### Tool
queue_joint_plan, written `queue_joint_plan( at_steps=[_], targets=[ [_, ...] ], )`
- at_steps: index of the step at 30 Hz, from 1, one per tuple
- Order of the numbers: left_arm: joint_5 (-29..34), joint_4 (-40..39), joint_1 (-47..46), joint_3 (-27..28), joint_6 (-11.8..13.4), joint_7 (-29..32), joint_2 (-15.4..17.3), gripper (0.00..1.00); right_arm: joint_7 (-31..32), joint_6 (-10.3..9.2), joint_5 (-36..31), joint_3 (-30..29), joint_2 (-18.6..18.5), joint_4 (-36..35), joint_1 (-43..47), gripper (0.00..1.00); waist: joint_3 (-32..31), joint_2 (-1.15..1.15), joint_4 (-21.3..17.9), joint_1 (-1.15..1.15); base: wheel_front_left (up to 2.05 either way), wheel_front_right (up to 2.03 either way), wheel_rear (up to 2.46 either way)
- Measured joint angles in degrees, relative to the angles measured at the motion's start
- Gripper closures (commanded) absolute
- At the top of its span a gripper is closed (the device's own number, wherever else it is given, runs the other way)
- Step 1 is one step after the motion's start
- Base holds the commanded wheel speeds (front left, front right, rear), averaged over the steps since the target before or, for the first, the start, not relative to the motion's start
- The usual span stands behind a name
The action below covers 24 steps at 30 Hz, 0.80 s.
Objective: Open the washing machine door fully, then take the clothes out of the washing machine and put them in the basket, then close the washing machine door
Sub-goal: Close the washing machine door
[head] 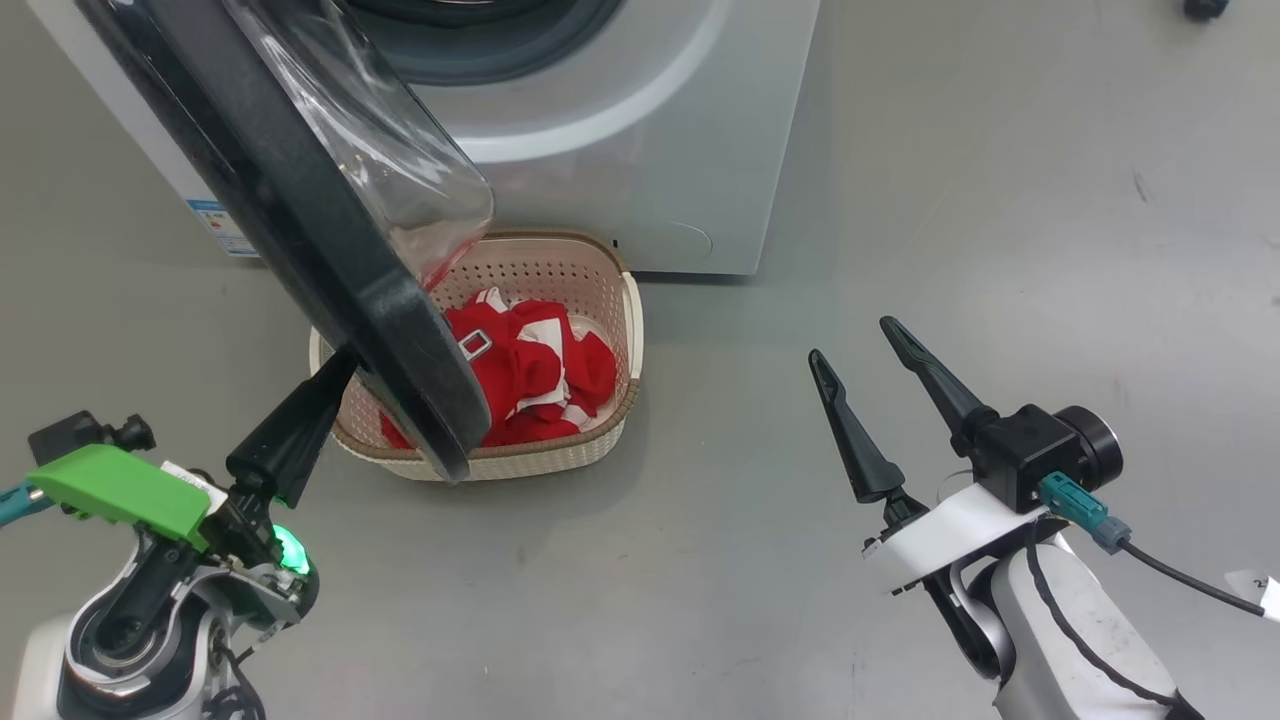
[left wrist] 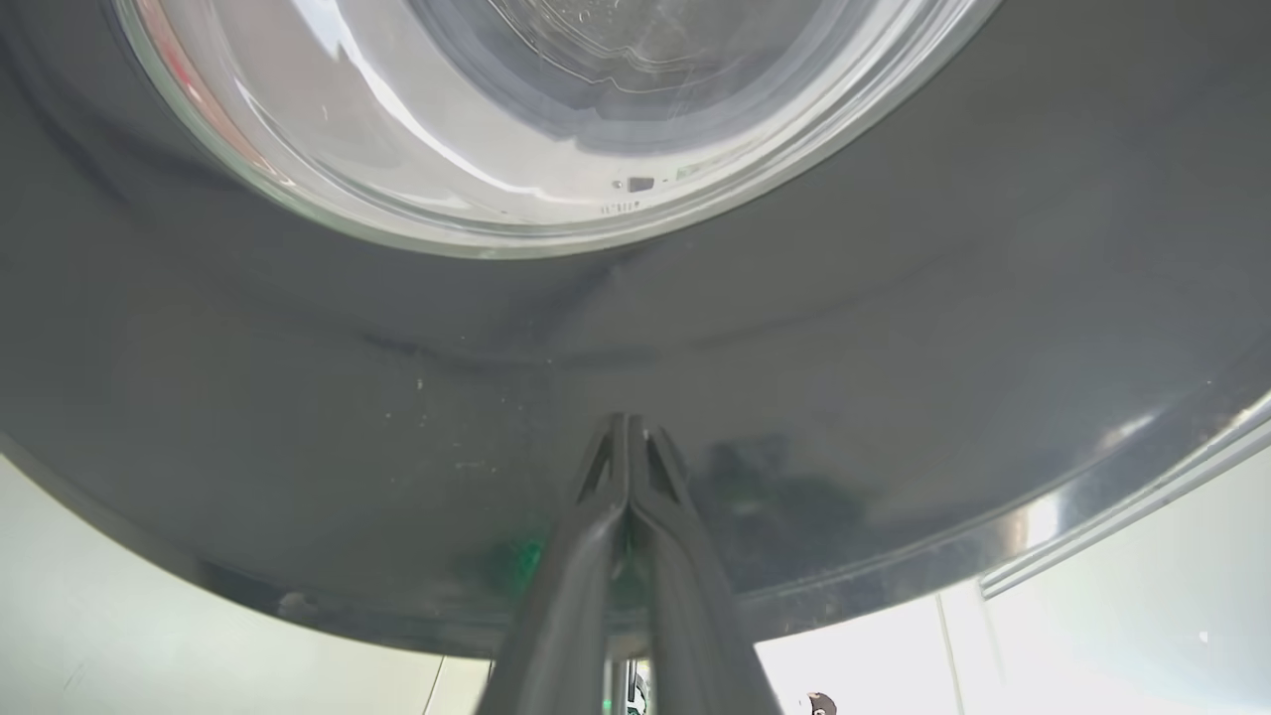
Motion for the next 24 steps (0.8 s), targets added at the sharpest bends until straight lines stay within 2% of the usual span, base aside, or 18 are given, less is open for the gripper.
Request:
queue_joint_plan(
  at_steps=[14,24],
  targets=[
    [-1.2,0.7,-2.3,-0.8,0.4,-1.6,-0.3,1.00,0.0,0.07,0.1,-0.2,0.7,-0.1,-1.1,0.00,1.8,0.00,-7.2,0.00,0.00,0.00,0.00],
    [-3.0,3.8,-5.4,0.7,0.4,-6.1,-0.6,1.00,0.0,0.08,0.5,-0.5,1.3,0.1,-1.3,0.00,3.0,0.00,-13.5,0.00,0.00,0.00,0.00]
  ],
)
